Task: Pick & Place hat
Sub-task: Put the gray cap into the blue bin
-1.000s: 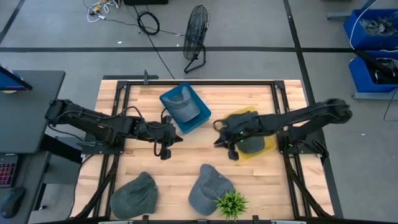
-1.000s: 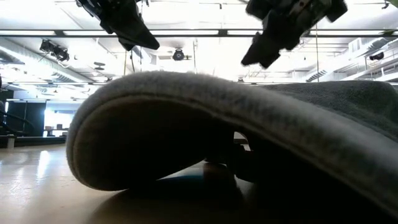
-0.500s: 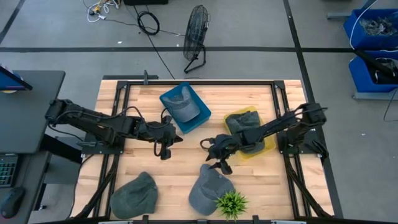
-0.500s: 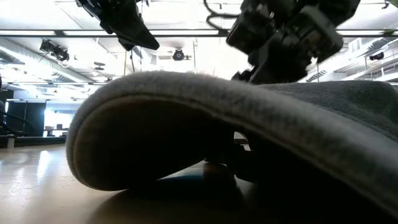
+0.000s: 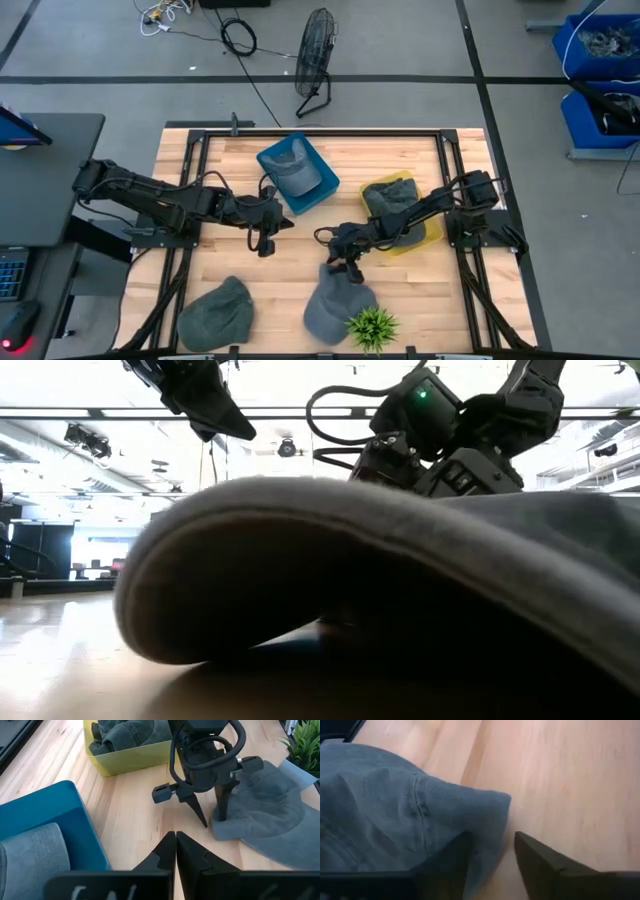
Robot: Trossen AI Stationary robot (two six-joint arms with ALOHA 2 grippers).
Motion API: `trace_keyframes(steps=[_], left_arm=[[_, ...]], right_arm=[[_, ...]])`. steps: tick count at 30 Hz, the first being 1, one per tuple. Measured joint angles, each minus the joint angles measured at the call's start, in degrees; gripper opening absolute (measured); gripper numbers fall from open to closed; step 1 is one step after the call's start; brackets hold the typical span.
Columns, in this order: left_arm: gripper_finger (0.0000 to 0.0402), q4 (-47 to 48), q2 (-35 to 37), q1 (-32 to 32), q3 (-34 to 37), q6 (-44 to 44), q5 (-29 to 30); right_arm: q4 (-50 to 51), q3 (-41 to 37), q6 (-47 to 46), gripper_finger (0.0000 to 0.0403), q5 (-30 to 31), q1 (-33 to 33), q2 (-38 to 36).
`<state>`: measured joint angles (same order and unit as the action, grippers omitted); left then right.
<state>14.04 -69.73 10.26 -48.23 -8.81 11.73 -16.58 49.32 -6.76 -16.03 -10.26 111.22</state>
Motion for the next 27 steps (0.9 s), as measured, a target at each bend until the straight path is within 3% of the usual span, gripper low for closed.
trace_keyframes(steps=[5,7,11,14,19,27], left_arm=[[0.0017,0.0,0.0,0.0,0.0,0.0,0.0],[0.0017,0.0,0.0,0.0,0.0,0.0,0.0],[0.0017,-1.3,0.0,0.0,0.0,-2.0,0.0],[0.0017,-5.2,0.0,0.1,0.0,-2.7,-0.1],[0.0022,-13.4,-1.5,1.7,-0.1,7.4,-3.9],[0.0108,-17.0,-6.2,2.1,-0.1,15.7,-4.9]], right_arm=[[1.1,-0.1,2.3,0.0036,0.7,0.2,-0.9],[3.0,-0.3,2.7,0.0013,0.0,0.2,-2.3],[11.5,1.0,4.1,0.0019,-0.1,0.5,-7.9],[20.8,3.5,9.1,0.0006,3.5,1.0,-13.1],[28.2,7.2,16.7,0.0009,12.6,2.3,-20.4],[29.3,7.4,19.3,0.0004,13.6,7.1,-23.8]])
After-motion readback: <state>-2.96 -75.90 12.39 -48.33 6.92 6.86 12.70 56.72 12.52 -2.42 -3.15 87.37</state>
